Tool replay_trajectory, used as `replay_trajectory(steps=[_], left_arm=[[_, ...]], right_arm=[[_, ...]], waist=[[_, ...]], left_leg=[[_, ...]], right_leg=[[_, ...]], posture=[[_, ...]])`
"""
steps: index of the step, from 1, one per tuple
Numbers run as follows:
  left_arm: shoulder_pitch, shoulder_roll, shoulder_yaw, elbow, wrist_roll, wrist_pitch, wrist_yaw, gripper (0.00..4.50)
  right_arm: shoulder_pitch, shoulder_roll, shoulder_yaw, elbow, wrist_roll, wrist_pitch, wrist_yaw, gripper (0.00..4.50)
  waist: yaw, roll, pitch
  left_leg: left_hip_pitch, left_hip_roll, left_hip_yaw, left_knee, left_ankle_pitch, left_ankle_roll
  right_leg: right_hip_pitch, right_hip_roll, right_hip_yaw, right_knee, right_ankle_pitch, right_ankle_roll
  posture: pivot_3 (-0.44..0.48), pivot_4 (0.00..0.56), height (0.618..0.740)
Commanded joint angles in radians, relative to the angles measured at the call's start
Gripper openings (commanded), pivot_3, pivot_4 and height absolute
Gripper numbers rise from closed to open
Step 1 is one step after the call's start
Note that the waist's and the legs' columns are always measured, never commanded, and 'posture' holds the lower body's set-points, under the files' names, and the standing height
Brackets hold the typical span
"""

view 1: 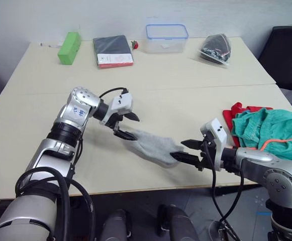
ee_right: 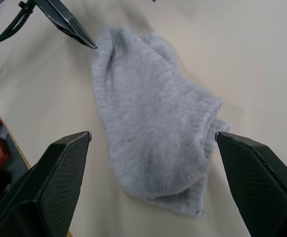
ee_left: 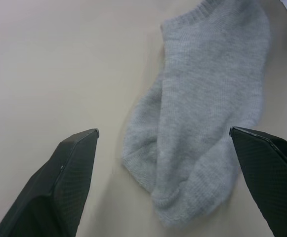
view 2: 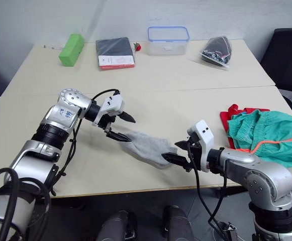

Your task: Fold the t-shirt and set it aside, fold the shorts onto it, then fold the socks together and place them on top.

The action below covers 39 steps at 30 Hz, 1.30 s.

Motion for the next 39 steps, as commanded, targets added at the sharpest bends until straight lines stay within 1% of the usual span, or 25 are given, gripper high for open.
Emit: replay_trajectory(steps=[1, 4, 7, 9, 15, 18, 19, 23, 24, 29, 33, 39], left_arm=[[-0.039, -0.001, -0.005, 0.036, 0.011, -0.004, -0.046, 3.26], [-0.043, 0.000, -0.025, 0.050, 0.036, -0.027, -0.068, 2.31], [-0.038, 0.002, -0.036, 0.042, 0.038, -0.026, -0.105, 2.31], [-0.038, 0.000, -0.042, 0.046, 0.045, -0.033, -0.109, 2.31], [-0.060, -0.030, -0.042, 0.101, 0.074, -0.073, -0.052, 2.31], [-0.070, -0.043, -0.030, 0.114, 0.066, -0.067, -0.064, 1.76], [-0.071, -0.044, -0.027, 0.112, 0.062, -0.064, -0.072, 1.49], [-0.069, -0.040, -0.027, 0.105, 0.057, -0.055, -0.095, 0.14], [-0.068, -0.038, -0.028, 0.104, 0.056, -0.055, -0.101, 0.06], [-0.072, -0.039, -0.031, 0.102, 0.052, -0.062, -0.117, 0.06], [-0.111, -0.072, -0.024, 0.157, 0.071, -0.098, -0.037, 0.06], [-0.132, -0.085, -0.029, 0.200, 0.081, -0.147, -0.039, 0.06]], right_arm=[[0.013, -0.011, -0.028, -0.046, 0.035, -0.001, -0.015, 4.13], [0.023, -0.010, -0.033, -0.053, 0.048, -0.002, -0.028, 4.13], [0.031, -0.011, -0.038, -0.060, 0.059, -0.004, -0.039, 4.13], [0.035, -0.014, -0.039, -0.062, 0.066, -0.005, -0.045, 4.13], [0.037, -0.022, -0.039, -0.066, 0.085, -0.011, -0.056, 4.13], [0.035, -0.025, -0.039, -0.070, 0.100, -0.013, -0.056, 4.13], [0.036, -0.027, -0.039, -0.072, 0.105, -0.014, -0.057, 4.13], [0.040, -0.034, -0.036, -0.074, 0.118, -0.019, -0.063, 4.13], [0.041, -0.035, -0.036, -0.074, 0.119, -0.020, -0.064, 4.13], [0.047, -0.048, -0.035, -0.078, 0.124, -0.030, -0.060, 4.13], [0.058, -0.067, -0.025, -0.098, 0.111, -0.077, -0.034, 4.13], [0.077, -0.077, -0.025, -0.109, 0.133, -0.101, -0.032, 4.13]], waist=[[-0.001, 0.000, 0.000], [-0.002, 0.000, 0.000], [-0.001, 0.000, 0.000], [-0.001, 0.000, 0.000], [0.000, 0.000, 0.000], [0.000, 0.000, 0.000], [0.000, 0.000, 0.000], [-0.002, 0.000, 0.000], [-0.001, 0.000, 0.000], [0.000, 0.000, 0.000], [0.001, 0.000, 0.000], [0.001, 0.000, 0.000]], left_leg=[[0.000, 0.000, 0.000, 0.000, 0.000, 0.000], [0.000, 0.000, 0.000, 0.000, 0.000, 0.000], [0.000, 0.000, 0.000, 0.000, 0.000, 0.000], [0.000, 0.001, 0.000, 0.000, 0.000, 0.000], [0.000, 0.000, 0.000, 0.000, 0.000, 0.000], [0.000, 0.000, 0.000, 0.000, 0.000, 0.000], [0.000, 0.000, 0.000, 0.000, 0.000, 0.000], [0.000, 0.000, 0.000, 0.000, 0.000, 0.000], [0.000, 0.000, 0.000, 0.000, 0.000, 0.000], [0.000, 0.000, 0.000, 0.000, 0.000, 0.000], [0.000, 0.000, 0.000, 0.000, 0.000, 0.000], [0.000, 0.000, -0.001, 0.001, 0.000, 0.001]], right_leg=[[0.000, 0.000, 0.000, 0.000, 0.000, 0.000], [0.000, 0.000, 0.000, 0.000, 0.000, 0.000], [0.000, 0.000, 0.000, 0.000, 0.000, 0.000], [0.000, 0.000, 0.000, 0.000, 0.000, 0.000], [0.000, 0.000, 0.000, 0.000, 0.000, 0.000], [0.000, 0.000, 0.000, 0.000, 0.000, 0.000], [0.000, 0.000, 0.000, 0.000, 0.000, 0.000], [0.000, 0.000, 0.000, 0.000, 0.000, 0.000], [0.000, 0.000, 0.000, 0.000, 0.000, 0.000], [0.000, 0.000, 0.000, 0.000, 0.000, 0.000], [0.000, 0.000, 0.000, 0.000, 0.000, 0.000], [0.001, 0.000, 0.000, 0.000, 0.000, 0.000]], posture=[[0.000, 0.150, 0.740], [0.000, 0.150, 0.740], [0.000, 0.150, 0.740], [0.000, 0.150, 0.740], [0.000, 0.150, 0.740], [0.000, 0.150, 0.740], [0.000, 0.150, 0.740], [0.000, 0.150, 0.740], [0.000, 0.150, 0.740], [0.000, 0.150, 0.740], [0.000, 0.150, 0.740], [0.000, 0.150, 0.740]])
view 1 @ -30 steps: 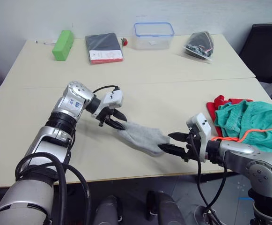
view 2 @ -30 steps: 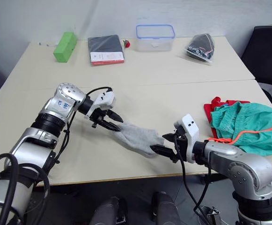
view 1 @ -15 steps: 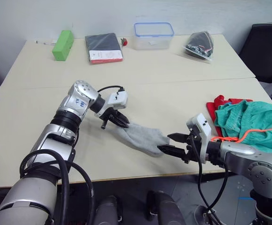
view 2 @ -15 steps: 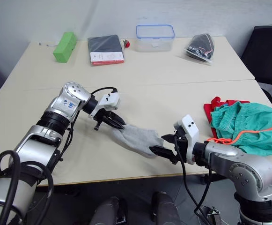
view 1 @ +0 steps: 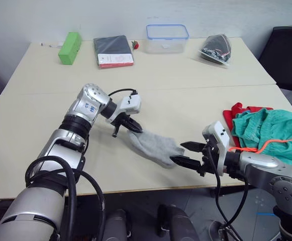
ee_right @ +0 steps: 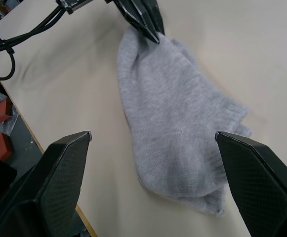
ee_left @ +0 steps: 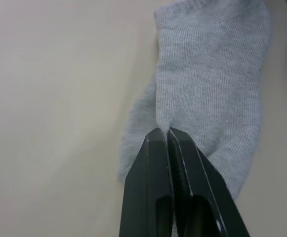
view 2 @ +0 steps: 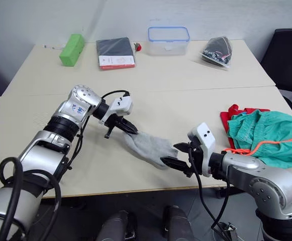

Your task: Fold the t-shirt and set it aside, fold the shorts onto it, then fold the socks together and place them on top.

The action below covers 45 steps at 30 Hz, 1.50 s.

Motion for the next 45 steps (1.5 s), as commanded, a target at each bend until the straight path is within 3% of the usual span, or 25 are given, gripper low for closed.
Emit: replay_trajectory(steps=[1, 6, 9, 15, 18, 20, 24, 29, 31, 36, 45], left_arm=[[-0.016, -0.004, 0.014, 0.012, 0.007, -0.044, -0.004, 0.06], [-0.005, -0.004, 0.020, 0.019, 0.007, -0.058, -0.009, 0.06], [0.008, 0.011, 0.033, -0.017, -0.019, -0.015, -0.056, 0.63], [0.049, 0.036, 0.101, -0.161, -0.069, 0.019, -0.021, 2.42], [0.104, 0.042, 0.138, -0.324, -0.141, 0.128, -0.048, 2.42], [0.153, 0.039, 0.131, -0.418, -0.158, 0.162, -0.034, 2.45], [0.235, 0.034, 0.071, -0.507, -0.094, 0.114, 0.034, 1.58], [0.276, 0.046, 0.013, -0.479, 0.008, 0.034, 0.153, 0.00], [0.302, 0.053, 0.002, -0.503, 0.013, 0.033, 0.158, 0.00], [0.368, 0.080, -0.006, -0.592, 0.009, 0.075, 0.150, 0.00], [0.488, 0.247, 0.067, -0.668, 0.009, 0.093, 0.204, 0.00]], right_arm=[[0.012, -0.018, -0.019, -0.045, 0.022, -0.028, 0.009, 4.13], [0.031, -0.034, -0.012, -0.056, 0.012, -0.049, 0.013, 4.13], [0.033, -0.042, -0.008, -0.063, -0.001, -0.078, 0.020, 4.13], [-0.007, -0.057, 0.007, -0.060, -0.039, -0.139, 0.032, 4.13], [-0.043, -0.060, 0.053, -0.051, -0.109, -0.207, 0.049, 4.13], [-0.084, -0.043, 0.102, -0.026, -0.159, -0.242, 0.048, 3.73], [-0.192, -0.026, 0.292, 0.062, -0.352, -0.354, 0.071, 2.50], [-0.285, 0.026, 0.470, 0.197, -0.529, -0.450, 0.102, 0.72], [-0.299, 0.036, 0.546, 0.263, -0.607, -0.485, 0.123, 0.06], [-0.229, 0.016, 0.615, 0.400, -0.762, -0.584, 0.134, 0.02], [-0.124, -0.037, 0.570, 0.390, -0.832, -0.656, 0.197, 0.02]], waist=[[-0.001, 0.000, 0.000], [-0.001, 0.000, 0.000], [-0.001, 0.000, 0.000], [-0.001, 0.000, 0.000], [-0.002, 0.000, 0.000], [-0.002, 0.000, 0.000], [-0.004, 0.000, 0.000], [-0.002, 0.000, 0.000], [-0.002, 0.000, 0.000], [0.000, 0.000, 0.000], [-0.001, -0.001, -0.002]], left_leg=[[0.000, 0.000, 0.000, 0.000, 0.000, 0.000], [0.000, 0.000, 0.000, 0.000, 0.000, 0.000], [0.000, 0.000, 0.000, 0.000, 0.000, 0.000], [0.000, 0.000, 0.000, 0.000, 0.000, 0.000], [0.000, 0.000, 0.000, 0.000, 0.000, 0.000], [0.001, 0.000, 0.000, 0.000, 0.000, -0.001], [0.002, 0.000, 0.000, 0.001, 0.001, -0.001], [0.002, 0.000, 0.000, 0.001, 0.001, -0.001], [0.002, 0.000, 0.000, 0.001, 0.001, -0.001], [0.002, 0.001, 0.000, 0.001, 0.001, -0.001], [0.008, 0.001, 0.000, 0.001, 0.001, -0.001]], right_leg=[[0.000, 0.000, 0.000, 0.000, 0.000, 0.000], [0.000, 0.000, 0.000, 0.000, 0.000, 0.000], [0.000, 0.000, 0.000, 0.000, 0.000, 0.000], [0.000, 0.000, 0.000, 0.000, 0.000, 0.000], [0.000, 0.000, 0.000, 0.000, 0.000, 0.000], [0.000, 0.000, 0.001, 0.001, 0.000, 0.000], [0.002, 0.001, 0.001, 0.001, 0.000, 0.000], [0.001, 0.001, 0.002, 0.002, 0.000, 0.000], [0.001, 0.001, 0.001, 0.001, 0.000, 0.000], [0.002, 0.000, 0.000, 0.001, 0.000, 0.000], [0.007, 0.000, 0.002, 0.001, 0.000, 0.000]], posture=[[0.000, 0.150, 0.740], [0.000, 0.150, 0.740], [0.000, 0.150, 0.740], [0.000, 0.150, 0.740], [0.000, 0.150, 0.740], [0.000, 0.150, 0.740], [0.000, 0.150, 0.740], [0.000, 0.150, 0.740], [0.000, 0.150, 0.740], [0.000, 0.150, 0.740], [0.000, 0.150, 0.740]])
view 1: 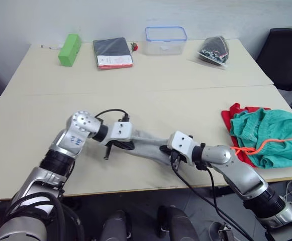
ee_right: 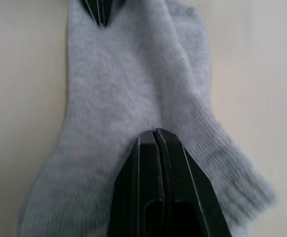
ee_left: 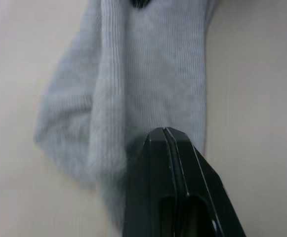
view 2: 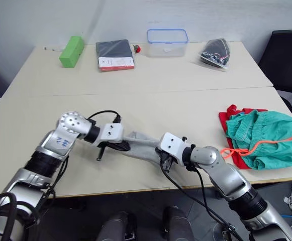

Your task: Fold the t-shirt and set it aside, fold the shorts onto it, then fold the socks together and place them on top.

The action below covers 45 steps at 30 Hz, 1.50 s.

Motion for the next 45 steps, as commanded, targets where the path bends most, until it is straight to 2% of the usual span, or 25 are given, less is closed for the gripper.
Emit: replay_trajectory(steps=[1, 3, 9, 18, 24, 26, 29, 32, 34, 38, 45], left_arm=[[0.019, 0.039, 0.047, 0.011, 0.000, 0.014, 0.044, 0.00], [0.013, 0.036, 0.063, 0.015, -0.016, 0.026, 0.057, 0.00], [-0.049, -0.067, 0.152, -0.071, -0.188, 0.211, 0.064, 0.00], [-0.070, -0.093, 0.101, -0.156, -0.236, 0.255, 0.029, 0.00], [-0.155, -0.127, 0.198, -0.275, -0.486, 0.553, 0.001, 0.00], [-0.146, -0.115, 0.148, -0.288, -0.441, 0.524, 0.018, 0.00], [-0.105, -0.081, 0.031, -0.224, -0.278, 0.358, 0.058, 0.00], [-0.067, -0.064, -0.062, -0.083, -0.133, 0.148, 0.095, 0.00], [-0.063, -0.090, -0.086, 0.041, -0.075, 0.058, 0.151, 0.00], [-0.083, -0.152, -0.058, 0.189, -0.060, -0.023, 0.217, 0.00], [-0.050, -0.135, -0.007, 0.210, -0.083, -0.036, 0.202, 0.00]], right_arm=[[0.049, -0.027, -0.014, 0.027, -0.036, 0.019, 0.026, 0.02], [0.059, -0.026, -0.027, 0.020, -0.037, 0.015, 0.035, 0.02], [0.066, -0.012, -0.066, -0.003, -0.032, 0.021, 0.053, 0.02], [0.045, 0.029, -0.118, -0.026, -0.019, 0.067, 0.034, 0.02], [0.053, 0.029, -0.119, -0.034, -0.032, 0.078, 0.039, 0.02], [0.055, 0.031, -0.119, -0.033, -0.033, 0.081, 0.039, 0.02], [0.057, 0.032, -0.120, -0.032, -0.035, 0.080, 0.039, 0.02], [0.060, 0.028, -0.123, -0.030, -0.031, 0.069, 0.050, 0.02], [0.062, 0.020, -0.134, -0.034, -0.009, 0.052, 0.080, 0.02], [0.068, -0.026, -0.142, -0.049, 0.016, 0.044, 0.165, 0.02], [0.097, -0.109, -0.148, -0.028, -0.025, 0.013, 0.217, 0.02]], waist=[[0.004, 0.000, 0.000], [0.007, -0.001, -0.001], [0.015, -0.001, -0.001], [0.003, -0.001, -0.001], [0.003, -0.001, -0.001], [0.002, -0.001, -0.001], [0.002, -0.001, -0.001], [0.002, -0.001, -0.001], [0.002, -0.001, -0.001], [0.015, -0.001, -0.001], [0.005, -0.001, -0.001]], left_leg=[[0.000, 0.000, 0.000, 0.000, 0.000, 0.000], [0.000, -0.001, -0.001, 0.000, -0.001, 0.001], [-0.003, -0.002, -0.001, 0.000, -0.001, 0.002], [-0.002, -0.001, -0.001, 0.001, 0.000, 0.001], [-0.004, -0.001, -0.002, 0.001, 0.000, 0.001], [-0.004, -0.001, -0.002, 0.001, 0.000, 0.001], [-0.002, -0.002, -0.001, 0.000, 0.001, 0.000], [-0.001, -0.002, 0.000, 0.000, 0.001, 0.000], [-0.001, -0.001, 0.000, 0.000, 0.001, 0.000], [-0.004, -0.002, -0.003, 0.001, 0.000, 0.002], [-0.003, -0.002, -0.002, 0.001, 0.000, 0.003]], right_leg=[[0.000, 0.000, 0.000, 0.000, 0.000, 0.000], [0.000, -0.001, 0.001, 0.000, 0.000, 0.000], [0.000, -0.002, 0.001, -0.001, 0.001, 0.001], [0.000, 0.000, 0.001, 0.000, 0.001, 0.001], [0.000, 0.000, 0.003, -0.001, 0.001, 0.001], [0.000, 0.000, 0.005, -0.001, 0.001, 0.001], [0.000, 0.000, 0.006, -0.001, 0.001, 0.001], [0.000, 0.001, 0.006, 0.000, 0.001, 0.001], [0.000, 0.001, 0.006, -0.001, 0.001, 0.001], [-0.001, -0.001, 0.005, -0.002, 0.001, 0.001], [0.000, -0.001, 0.001, -0.001, 0.001, 0.002]], posture=[[0.000, 0.150, 0.740], [0.000, 0.150, 0.740], [0.000, 0.150, 0.740], [0.000, 0.150, 0.740], [0.000, 0.150, 0.740], [0.000, 0.150, 0.740], [0.000, 0.150, 0.740], [0.000, 0.150, 0.740], [0.000, 0.150, 0.740], [0.000, 0.150, 0.740], [0.000, 0.150, 0.740]])
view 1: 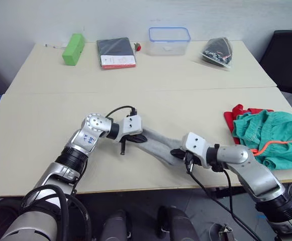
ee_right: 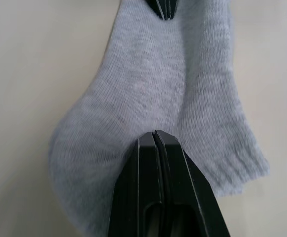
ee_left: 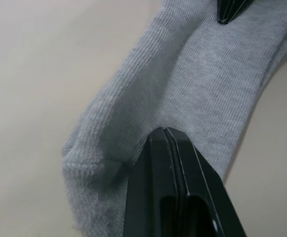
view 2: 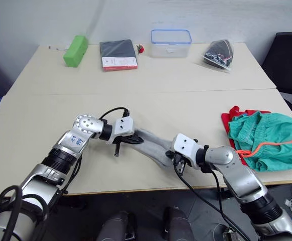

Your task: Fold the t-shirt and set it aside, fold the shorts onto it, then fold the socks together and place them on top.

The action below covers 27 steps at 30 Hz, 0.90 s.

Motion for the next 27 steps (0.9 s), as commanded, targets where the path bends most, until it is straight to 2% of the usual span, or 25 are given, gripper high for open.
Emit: replay_trajectory(steps=[1, 7, 10, 14, 18, 21, 24, 27], left_arm=[[0.032, 0.023, 0.050, -0.007, -0.015, 0.028, -0.002, 0.00], [0.100, 0.023, 0.145, -0.215, -0.147, 0.212, -0.024, 0.00], [0.135, 0.030, 0.237, -0.386, -0.250, 0.402, 0.024, 0.00], [0.163, 0.046, 0.325, -0.502, -0.325, 0.605, 0.114, 0.00], [0.201, 0.045, 0.419, -0.574, -0.409, 0.836, 0.221, 0.00], [0.235, 0.042, 0.482, -0.626, -0.480, 1.014, 0.286, 0.57], [0.252, 0.032, 0.525, -0.661, -0.532, 1.155, 0.350, 1.49], [0.242, -0.039, 0.594, -0.621, -0.557, 1.270, 0.444, 2.42]], right_arm=[[0.031, -0.042, -0.019, 0.009, -0.025, -0.009, 0.020, 0.02], [-0.001, -0.009, -0.106, -0.035, 0.053, 0.014, 0.007, 0.02], [-0.075, 0.054, -0.151, -0.063, 0.129, 0.091, -0.017, 0.02], [-0.130, 0.096, -0.099, -0.052, 0.113, 0.109, -0.023, 0.02], [-0.162, 0.141, 0.003, 0.044, 0.006, 0.037, -0.054, 0.02], [-0.171, 0.168, 0.058, 0.134, -0.068, -0.027, -0.075, 0.00], [-0.165, 0.180, 0.082, 0.188, -0.102, -0.058, -0.076, 0.00], [-0.151, 0.185, 0.095, 0.213, -0.119, -0.077, -0.067, 0.00]], waist=[[-0.003, 0.000, 0.000], [-0.004, 0.000, 0.000], [-0.006, 0.000, 0.000], [-0.007, 0.000, 0.000], [-0.009, 0.000, 0.000], [-0.009, 0.000, 0.000], [-0.007, 0.000, 0.000], [-0.006, 0.000, 0.000]], left_leg=[[0.000, 0.000, 0.000, 0.000, 0.000, 0.000], [0.000, 0.000, 0.000, 0.000, 0.000, 0.000], [-0.001, 0.000, 0.000, 0.000, 0.000, -0.001], [-0.001, 0.001, -0.001, 0.000, 0.001, -0.002], [-0.001, 0.001, -0.001, -0.001, 0.001, -0.002], [-0.001, 0.001, -0.001, -0.001, 0.001, -0.002], [-0.001, 0.000, -0.001, -0.001, 0.001, -0.003], [0.000, 0.000, -0.001, -0.001, 0.001, -0.003]], right_leg=[[0.000, 0.000, 0.000, 0.000, 0.000, 0.000], [0.000, 0.000, 0.000, 0.000, 0.000, 0.000], [-0.001, 0.000, 0.001, 0.001, 0.000, 0.000], [-0.001, 0.001, 0.005, 0.001, 0.000, 0.000], [-0.001, 0.001, 0.006, 0.001, 0.000, -0.001], [-0.001, 0.001, 0.006, 0.001, 0.000, -0.001], [-0.001, 0.000, 0.006, 0.001, 0.000, 0.000], [0.000, 0.000, 0.007, 0.001, 0.000, 0.000]], posture=[[0.000, 0.150, 0.740], [0.000, 0.150, 0.740], [0.000, 0.150, 0.740], [0.000, 0.150, 0.740], [0.000, 0.150, 0.740], [0.000, 0.150, 0.740], [0.000, 0.150, 0.740], [0.000, 0.150, 0.740]])
